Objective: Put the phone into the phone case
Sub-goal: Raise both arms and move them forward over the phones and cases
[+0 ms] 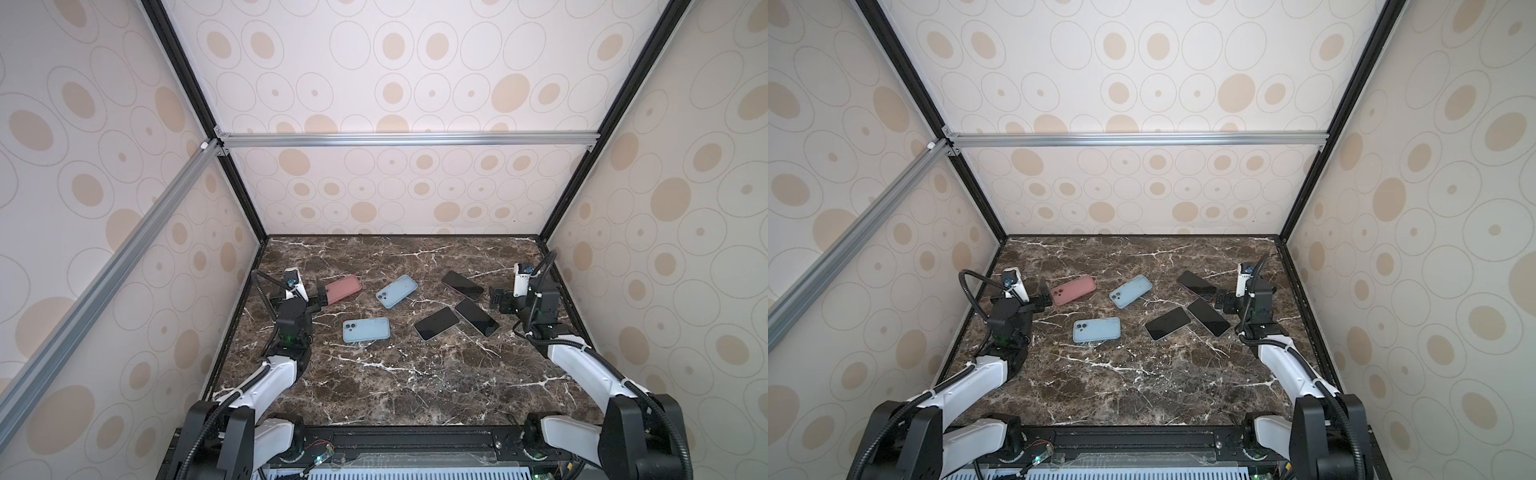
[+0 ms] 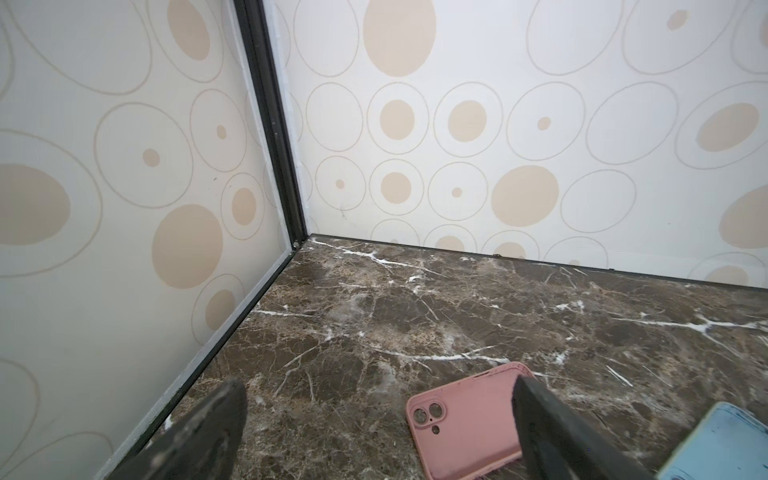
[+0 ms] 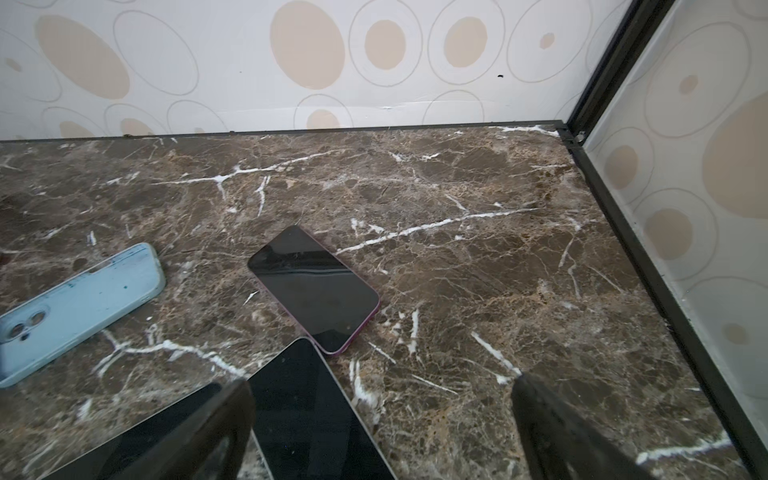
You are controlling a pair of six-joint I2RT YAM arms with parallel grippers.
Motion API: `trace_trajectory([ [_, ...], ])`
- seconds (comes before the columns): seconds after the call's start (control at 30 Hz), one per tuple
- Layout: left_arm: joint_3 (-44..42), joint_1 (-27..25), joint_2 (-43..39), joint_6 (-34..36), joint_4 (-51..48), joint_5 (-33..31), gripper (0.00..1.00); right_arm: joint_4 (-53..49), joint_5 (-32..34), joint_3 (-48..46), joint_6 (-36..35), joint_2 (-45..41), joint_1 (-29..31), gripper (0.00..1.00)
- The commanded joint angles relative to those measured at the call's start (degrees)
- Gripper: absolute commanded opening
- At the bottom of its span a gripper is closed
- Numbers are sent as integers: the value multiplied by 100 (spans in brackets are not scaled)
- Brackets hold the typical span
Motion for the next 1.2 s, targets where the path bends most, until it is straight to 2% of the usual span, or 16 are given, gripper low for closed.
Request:
trace_trajectory([
  [0.0,324,-226,-273,-116,-975,-43,100,-1182,-241,315,56,-89,115,100],
  [0.43,820,-884,-657,-430,-2415,1009,100,-2437,-669,933,66,12,475,100],
  [0.73,763,-999,-952,-536,-2684,1502,100,-2881,-684,1110,97,246,764,98],
  [0.9,819,-1005,-1028,-642,-3003,1513,99,-3055,-670,1119,155,311,865,99],
  [1.17,882,-1010,-785,-1062,-3456,1222,92,-3233,-605,1202,170,342,1028,99],
])
